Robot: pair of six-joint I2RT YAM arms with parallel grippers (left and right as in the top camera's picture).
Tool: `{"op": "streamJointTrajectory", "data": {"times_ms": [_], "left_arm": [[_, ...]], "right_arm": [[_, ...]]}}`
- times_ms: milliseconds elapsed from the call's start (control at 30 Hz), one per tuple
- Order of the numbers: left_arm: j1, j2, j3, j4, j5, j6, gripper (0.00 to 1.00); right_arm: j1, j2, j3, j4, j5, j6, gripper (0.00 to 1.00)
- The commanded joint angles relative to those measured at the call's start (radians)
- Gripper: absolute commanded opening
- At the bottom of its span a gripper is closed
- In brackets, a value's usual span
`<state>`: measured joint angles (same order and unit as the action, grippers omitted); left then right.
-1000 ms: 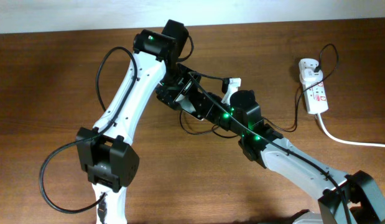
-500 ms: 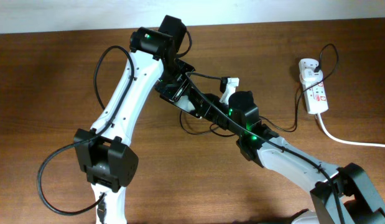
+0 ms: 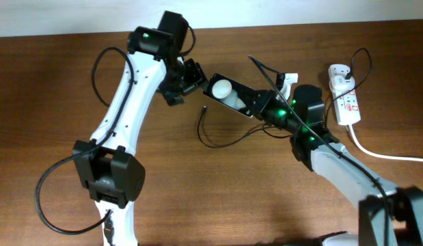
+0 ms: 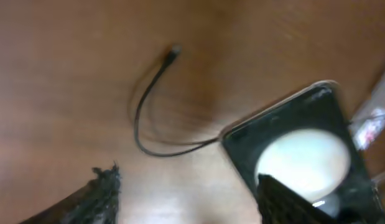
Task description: Plug charger to phone and switch on socket
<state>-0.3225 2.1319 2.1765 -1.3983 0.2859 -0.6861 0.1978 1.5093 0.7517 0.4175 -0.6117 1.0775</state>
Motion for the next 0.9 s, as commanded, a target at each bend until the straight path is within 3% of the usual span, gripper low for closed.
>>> {"op": "streamJointTrajectory", "data": {"times_ms": [0,200,367,600,667,867], "left_arm": [[0.04,-0.002,-0.001,0.057,0.103,0.233,0.8],[0.118,-0.002,-0.001,0.123,0.104,0.354,0.8],[0.156,-0.002,-0.001,0.134,0.312,0.525,0.8],[0.155,-0.002,-0.002,0.131,0.473,0.628,0.78],[0.155,-0.002,-0.107,0.185,0.649,0.635,0.76],[0.156,-0.002,-0.283,0.334,0.931,0.634,0.77]], "right_arm": [[-0.054,-0.158,0.022,-0.115,0.014,-0.08,0.04],[-0.209,-0.4,0.022,-0.206,-0.043,-0.132,0.04],[-0.358,-0.443,0.022,-0.277,-0.182,-0.13,0.04],[-0.333,-0.385,0.015,-0.33,-0.171,-0.109,0.04],[-0.308,-0.335,0.015,-0.237,-0.189,-0.066,0.04],[-0.223,-0.265,0.015,-0.095,-0.15,0.046,0.04]]}}
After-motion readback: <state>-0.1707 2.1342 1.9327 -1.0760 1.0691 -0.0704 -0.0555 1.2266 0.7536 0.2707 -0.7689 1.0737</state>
